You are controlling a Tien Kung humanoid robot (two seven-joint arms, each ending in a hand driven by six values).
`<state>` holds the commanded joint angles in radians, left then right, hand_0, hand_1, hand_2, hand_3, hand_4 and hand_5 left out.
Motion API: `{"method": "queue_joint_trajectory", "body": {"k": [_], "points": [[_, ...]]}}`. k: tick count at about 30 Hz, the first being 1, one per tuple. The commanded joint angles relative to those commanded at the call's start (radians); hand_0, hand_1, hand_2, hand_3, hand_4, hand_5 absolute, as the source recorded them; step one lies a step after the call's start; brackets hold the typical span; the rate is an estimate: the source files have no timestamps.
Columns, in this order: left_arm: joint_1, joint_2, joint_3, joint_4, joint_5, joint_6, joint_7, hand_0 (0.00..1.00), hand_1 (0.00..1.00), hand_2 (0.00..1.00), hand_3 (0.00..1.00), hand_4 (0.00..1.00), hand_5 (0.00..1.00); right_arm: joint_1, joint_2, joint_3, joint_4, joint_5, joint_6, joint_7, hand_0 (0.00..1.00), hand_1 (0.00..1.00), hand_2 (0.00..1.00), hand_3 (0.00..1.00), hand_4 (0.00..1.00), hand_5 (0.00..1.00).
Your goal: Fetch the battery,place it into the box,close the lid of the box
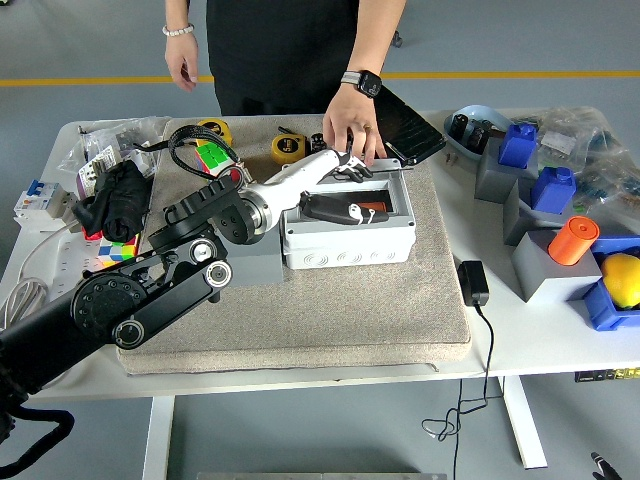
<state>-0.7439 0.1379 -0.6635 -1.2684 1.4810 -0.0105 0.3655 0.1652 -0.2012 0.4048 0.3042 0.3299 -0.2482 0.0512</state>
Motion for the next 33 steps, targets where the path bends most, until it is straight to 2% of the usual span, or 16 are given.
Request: {"method": "queue_joint_trajectory", "body": {"k": [8, 13, 17, 23, 24, 29, 30, 33], "points": [[0.013, -0.001, 0.008, -0.019, -0.013, -0.002, 0.002, 0.827, 0.808, 0.744, 0.735, 0.998, 0.563, 0.000, 0.002, 0.009, 0.000, -0.002, -0.001, 0.001, 0.658, 0.634, 0.633, 0.532, 0.872, 0.436], [0.027, 0.002, -0.020, -0.030, -0.024, 0.004, -0.009, 0.820, 0.800, 0.743, 0.733, 0.998, 0.563, -0.002, 0.003, 0.012, 0.000, -0.003, 0.000, 0.002, 0.659, 0.635, 0.631, 0.532, 0.872, 0.436], [0.053, 0.008, -0.073, -0.036, -0.088, 0.043, -0.057, 0.820, 0.800, 0.743, 0.733, 0.998, 0.563, -0.003, 0.004, 0.010, -0.001, -0.002, 0.000, 0.001, 0.659, 0.635, 0.631, 0.532, 0.872, 0.436], [0.109, 0.021, -0.183, -0.044, -0.210, 0.146, -0.178, 0.811, 0.797, 0.742, 0.733, 0.998, 0.558, -0.002, 0.004, 0.006, -0.001, -0.001, 0.002, 0.000, 0.658, 0.635, 0.632, 0.533, 0.872, 0.436], [0.115, 0.022, -0.196, -0.044, -0.222, 0.156, -0.193, 0.729, 0.762, 0.725, 0.718, 0.997, 0.560, -0.002, 0.005, 0.006, -0.001, -0.001, 0.002, 0.000, 0.658, 0.635, 0.631, 0.532, 0.872, 0.435], [0.165, 0.037, -0.300, -0.042, -0.316, 0.216, -0.280, 0.729, 0.762, 0.725, 0.718, 0.997, 0.560, 0.000, 0.005, 0.005, -0.001, 0.001, 0.004, -0.001, 0.658, 0.635, 0.631, 0.532, 0.872, 0.435], [0.174, 0.040, -0.323, -0.042, -0.329, 0.225, -0.290, 0.552, 0.658, 0.640, 0.636, 0.989, 0.543, 0.001, 0.005, 0.003, -0.001, 0.003, 0.006, -0.002, 0.658, 0.635, 0.631, 0.532, 0.871, 0.435], [0.204, 0.052, -0.393, -0.042, -0.390, 0.254, -0.316, 0.552, 0.658, 0.640, 0.636, 0.989, 0.543, 0.003, 0.005, -0.012, -0.005, 0.016, 0.011, -0.007, 0.658, 0.635, 0.631, 0.532, 0.871, 0.435]]}}
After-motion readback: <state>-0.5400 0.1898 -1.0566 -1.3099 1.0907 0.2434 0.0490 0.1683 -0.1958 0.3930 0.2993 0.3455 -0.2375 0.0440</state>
